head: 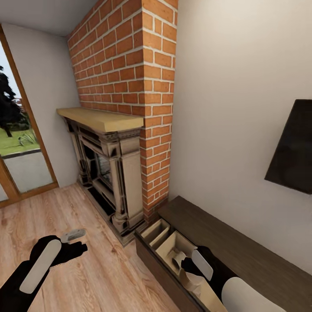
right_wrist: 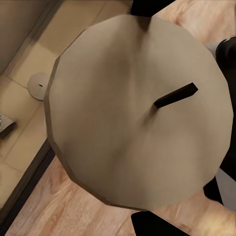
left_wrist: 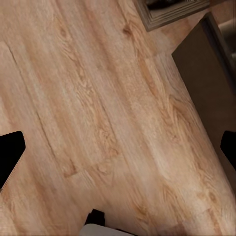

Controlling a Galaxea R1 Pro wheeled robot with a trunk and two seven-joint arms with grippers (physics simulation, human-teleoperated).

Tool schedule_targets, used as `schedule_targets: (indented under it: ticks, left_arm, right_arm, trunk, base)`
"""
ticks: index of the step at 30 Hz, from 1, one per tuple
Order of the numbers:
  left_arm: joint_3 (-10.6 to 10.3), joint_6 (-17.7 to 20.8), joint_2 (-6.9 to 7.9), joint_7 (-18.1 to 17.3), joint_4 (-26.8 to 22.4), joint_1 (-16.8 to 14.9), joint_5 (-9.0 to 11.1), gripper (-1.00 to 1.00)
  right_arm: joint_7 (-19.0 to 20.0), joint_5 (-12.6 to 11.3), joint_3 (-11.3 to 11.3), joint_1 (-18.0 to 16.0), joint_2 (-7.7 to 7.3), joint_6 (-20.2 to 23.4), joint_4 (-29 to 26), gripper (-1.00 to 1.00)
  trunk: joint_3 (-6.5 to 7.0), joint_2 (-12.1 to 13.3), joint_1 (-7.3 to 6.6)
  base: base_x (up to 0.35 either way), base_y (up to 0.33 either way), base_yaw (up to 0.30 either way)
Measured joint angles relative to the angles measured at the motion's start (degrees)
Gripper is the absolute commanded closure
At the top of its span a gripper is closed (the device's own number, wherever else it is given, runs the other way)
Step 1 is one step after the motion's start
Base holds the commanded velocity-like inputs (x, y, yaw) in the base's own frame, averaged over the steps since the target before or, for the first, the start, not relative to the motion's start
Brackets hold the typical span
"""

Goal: Place each of the two pumpkins and all three candles from the living room inside a cabinet in the living room (use any cabinet), then make sure every cabinet is closed, and position the cauldron so it is next to a table in the living room.

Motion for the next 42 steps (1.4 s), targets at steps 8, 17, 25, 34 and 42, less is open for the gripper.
schedule_targets:
  ticks: [8,17,25,34,42]
  left_arm:
    - [-0.1,0.0,-0.04,0.0,0.0,0.0,-0.1,-1.00]
    - [-0.2,0.0,-0.01,-0.1,0.0,0.0,-0.2,-1.00]
    - [-0.2,0.0,0.00,-0.1,-0.2,0.0,-0.2,-1.00]
    - [-0.2,0.0,-0.03,-0.1,-0.2,0.0,-0.1,-1.00]
    - [-0.2,0.0,-0.06,-0.1,-0.5,0.0,-0.2,-1.00]
  right_arm:
    - [0.0,-0.1,0.0,0.0,0.01,0.0,0.0,1.00]
    - [0.0,0.0,-0.1,0.0,0.01,0.0,0.0,1.00]
    - [0.0,-0.1,-0.1,0.0,0.01,0.1,0.0,1.00]
    - [0.0,0.0,-0.1,0.0,0.00,0.1,0.0,1.00]
    - [0.0,0.0,-0.1,0.0,0.00,0.1,0.0,1.00]
  trunk:
    - [0.00,0.0,0.01]
    - [0.00,0.0,0.01]
    - [0.00,0.0,0.01]
    - [0.07,0.0,0.01]
    - [0.24,0.0,0.01]
  base:
    - [0.056,0.186,-0.280]
    - [0.002,0.008,-0.280]
    - [0.000,0.000,-0.280]
    - [0.000,0.079,-0.280]
    - [0.000,0.121,-0.280]
